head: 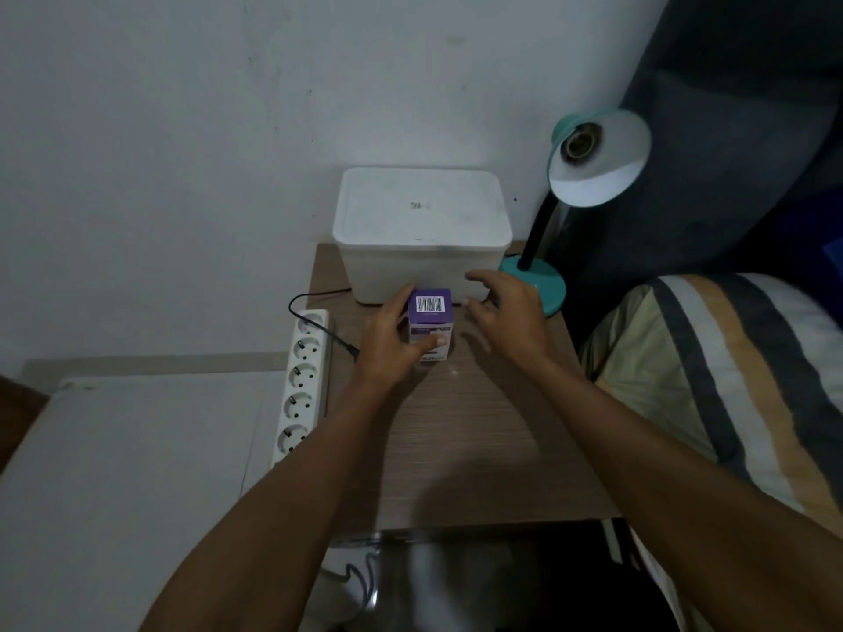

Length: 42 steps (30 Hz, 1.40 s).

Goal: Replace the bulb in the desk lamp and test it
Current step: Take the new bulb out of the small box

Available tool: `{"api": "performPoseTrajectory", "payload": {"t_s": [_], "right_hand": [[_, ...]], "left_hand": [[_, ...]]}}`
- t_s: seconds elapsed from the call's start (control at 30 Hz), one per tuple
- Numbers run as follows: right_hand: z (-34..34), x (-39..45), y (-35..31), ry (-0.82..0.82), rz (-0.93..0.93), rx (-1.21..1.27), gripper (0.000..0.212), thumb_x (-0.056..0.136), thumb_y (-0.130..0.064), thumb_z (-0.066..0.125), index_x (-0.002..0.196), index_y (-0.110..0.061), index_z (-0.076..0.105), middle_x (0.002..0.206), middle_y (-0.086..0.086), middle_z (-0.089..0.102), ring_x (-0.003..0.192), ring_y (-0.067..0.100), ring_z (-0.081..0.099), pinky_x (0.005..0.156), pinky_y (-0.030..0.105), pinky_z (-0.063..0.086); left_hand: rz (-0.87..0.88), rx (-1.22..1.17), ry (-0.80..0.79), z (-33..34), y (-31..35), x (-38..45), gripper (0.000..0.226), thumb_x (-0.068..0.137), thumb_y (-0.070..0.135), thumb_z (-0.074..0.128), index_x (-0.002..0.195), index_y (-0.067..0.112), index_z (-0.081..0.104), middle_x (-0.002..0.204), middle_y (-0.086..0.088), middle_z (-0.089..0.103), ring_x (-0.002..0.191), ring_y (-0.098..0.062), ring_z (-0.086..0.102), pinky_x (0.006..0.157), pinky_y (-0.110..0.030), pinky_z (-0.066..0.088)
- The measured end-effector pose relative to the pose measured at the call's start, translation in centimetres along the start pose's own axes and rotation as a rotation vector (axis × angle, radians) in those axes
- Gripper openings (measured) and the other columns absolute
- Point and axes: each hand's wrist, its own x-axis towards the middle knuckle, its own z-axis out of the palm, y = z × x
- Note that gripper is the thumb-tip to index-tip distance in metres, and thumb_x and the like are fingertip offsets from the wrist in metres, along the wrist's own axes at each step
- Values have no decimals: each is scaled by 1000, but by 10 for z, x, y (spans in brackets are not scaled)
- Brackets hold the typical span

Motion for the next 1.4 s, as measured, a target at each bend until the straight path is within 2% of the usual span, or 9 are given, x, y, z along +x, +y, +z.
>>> {"api": "performPoseTrajectory", "payload": {"t_s": [0.13, 0.27, 0.43, 0.57, 0.9, 1.0, 1.17, 1.3, 1.4], "right_hand": [[0, 18, -22, -255, -205, -110, 35, 94, -21, 69, 128, -17, 68, 137, 8, 62, 121, 23, 59, 100, 43, 53], [5, 26, -25, -355, -324, -238, 32, 93, -19, 70, 124, -11, 71, 128, 10, 68, 113, 24, 65, 94, 35, 54], [3, 35, -21, -422, -365, -280, 34, 88, -19, 74, 122, -16, 72, 112, 4, 75, 95, 17, 69, 79, 26, 53], [0, 36, -22, -437, -400, -309, 38, 89, -27, 74, 126, -16, 70, 113, 6, 74, 96, 18, 67, 75, 23, 44], [-4, 24, -14, -312, -619, -261, 32, 96, -20, 65, 123, -4, 68, 113, 16, 73, 99, 29, 68, 84, 41, 57], [1, 24, -12, -269, -544, -207, 26, 102, -21, 56, 120, -7, 69, 104, 13, 75, 90, 23, 69, 79, 33, 56], [9, 26, -20, -109, -195, 48, 25, 105, -25, 51, 112, -10, 70, 92, 5, 74, 71, -3, 61, 65, 3, 43], [20, 31, -32, 151, 46, 159, 24, 99, -32, 61, 112, -12, 64, 101, 3, 72, 86, 10, 66, 74, 19, 52], [22, 34, -36, 256, 137, 217, 21, 94, -32, 69, 100, -16, 58, 93, 0, 66, 82, 12, 62, 68, 19, 45]], "left_hand": [[4, 1, -2, 2, -3, -1, 94, 79, 12, 90, 158, 11, 39, 145, -5, 59, 117, 3, 57, 91, -7, 51], [-6, -17, -9, 2, -5, 0, 96, 79, 13, 90, 159, 13, 38, 146, -8, 60, 120, -7, 62, 98, -22, 57], [14, -42, -18, 3, -9, 2, 99, 77, 9, 90, 160, 14, 37, 141, -4, 62, 116, -5, 63, 90, -9, 53], [21, -66, -11, 5, -13, 0, 100, 79, 14, 89, 161, 21, 34, 142, -6, 63, 121, -9, 65, 98, -26, 58], [20, -112, 16, 10, -15, 0, 99, 81, 9, 88, 162, 25, 33, 136, -6, 66, 114, -9, 69, 95, -28, 60], [21, -108, 20, 10, -17, 1, 100, 81, 9, 87, 162, 26, 31, 136, -7, 67, 115, -9, 69, 95, -27, 60], [29, -116, 22, 10, -15, -2, 106, 83, 7, 85, 165, 32, 23, 134, 5, 65, 112, 3, 67, 94, -21, 58], [50, -47, -5, 7, -19, -3, 111, 83, 13, 86, 161, 49, 16, 134, -6, 68, 111, -5, 69, 96, -34, 61], [81, 8, -3, 5, -18, -2, 113, 81, 16, 88, 161, 47, 15, 131, -9, 70, 112, -12, 71, 98, -36, 60]]}}
